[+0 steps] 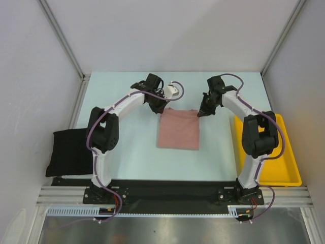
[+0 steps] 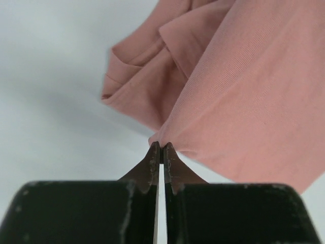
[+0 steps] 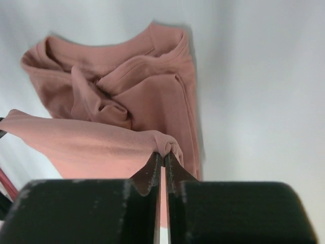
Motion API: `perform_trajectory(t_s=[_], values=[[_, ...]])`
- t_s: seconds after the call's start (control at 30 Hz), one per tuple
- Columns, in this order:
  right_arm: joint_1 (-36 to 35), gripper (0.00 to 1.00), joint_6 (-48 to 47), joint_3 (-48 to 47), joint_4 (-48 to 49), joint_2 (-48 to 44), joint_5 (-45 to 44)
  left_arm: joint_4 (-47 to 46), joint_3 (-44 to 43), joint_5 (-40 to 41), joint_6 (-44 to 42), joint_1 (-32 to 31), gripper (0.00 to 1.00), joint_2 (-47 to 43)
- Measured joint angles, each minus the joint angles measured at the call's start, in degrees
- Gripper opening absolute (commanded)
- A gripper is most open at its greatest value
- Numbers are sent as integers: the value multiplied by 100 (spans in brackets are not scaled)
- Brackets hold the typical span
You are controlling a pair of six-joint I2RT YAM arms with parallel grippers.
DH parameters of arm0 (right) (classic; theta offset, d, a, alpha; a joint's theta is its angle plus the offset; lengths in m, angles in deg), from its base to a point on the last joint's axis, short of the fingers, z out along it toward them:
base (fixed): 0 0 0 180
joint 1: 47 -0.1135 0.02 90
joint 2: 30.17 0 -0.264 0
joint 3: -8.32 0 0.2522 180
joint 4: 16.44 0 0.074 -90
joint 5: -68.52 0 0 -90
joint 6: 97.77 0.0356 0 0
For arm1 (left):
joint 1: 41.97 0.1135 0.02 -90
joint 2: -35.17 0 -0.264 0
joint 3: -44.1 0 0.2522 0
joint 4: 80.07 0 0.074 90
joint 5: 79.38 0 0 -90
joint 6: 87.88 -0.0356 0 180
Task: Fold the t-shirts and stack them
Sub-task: Fold the tshirt, then neatly place the folded tshirt to the corner
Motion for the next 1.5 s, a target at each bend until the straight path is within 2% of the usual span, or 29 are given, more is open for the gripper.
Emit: perform_trajectory(t_s=[0.07,0.1,0.2,0.3,0.4,0.47,0.5,0.6,0.67,0.73,0.83,1.03,1.33,1.37,1.43,1.47,1.5], values=[[17,24,42,-90,96,199,0,-61,-138,125,131,2,18,166],[26,37,68,-146,173,310,-7,-101,-208,208,184,11,32,247],[83,44,133,-387,323,654,-107,-282,-356,520,435,81,52,474],[157,45,153,-695,398,966,-229,-297,-566,710,782,219,55,667],[199,53,144,-778,439,1029,-367,-304,-669,752,1261,417,60,673],[223,57,129,-595,505,855,-479,-542,-264,717,1665,570,67,354],[225,61,120,-369,597,662,-516,-717,50,656,1838,625,73,133],[186,62,105,487,697,-136,-568,-1193,1427,455,2402,763,85,-909],[122,63,118,975,763,-660,-577,-1408,2033,195,2743,710,90,-1394],[52,63,153,1346,833,-1014,-568,-1641,2299,-20,3051,603,96,-1526],[-39,62,205,1812,957,-1261,-562,-2037,2583,-280,3477,487,97,-1414],[-81,62,367,2461,1060,-1421,-564,-2365,2634,-409,3995,461,87,-837],[-81,62,428,2588,1051,-1923,-675,-2883,2319,-857,4636,444,58,-151],[-79,62,428,2588,1047,-1961,-699,-2942,2315,-944,4690,439,54,-107],[-70,62,428,2590,1027,-2033,-741,-3027,2312,-1086,4819,431,36,-31],[-66,62,428,2603,1025,-2079,-763,-3042,2312,-1132,4868,424,21,0],[-59,62,431,2616,1019,-2118,-776,-3051,2312,-1176,4935,420,15,50]])
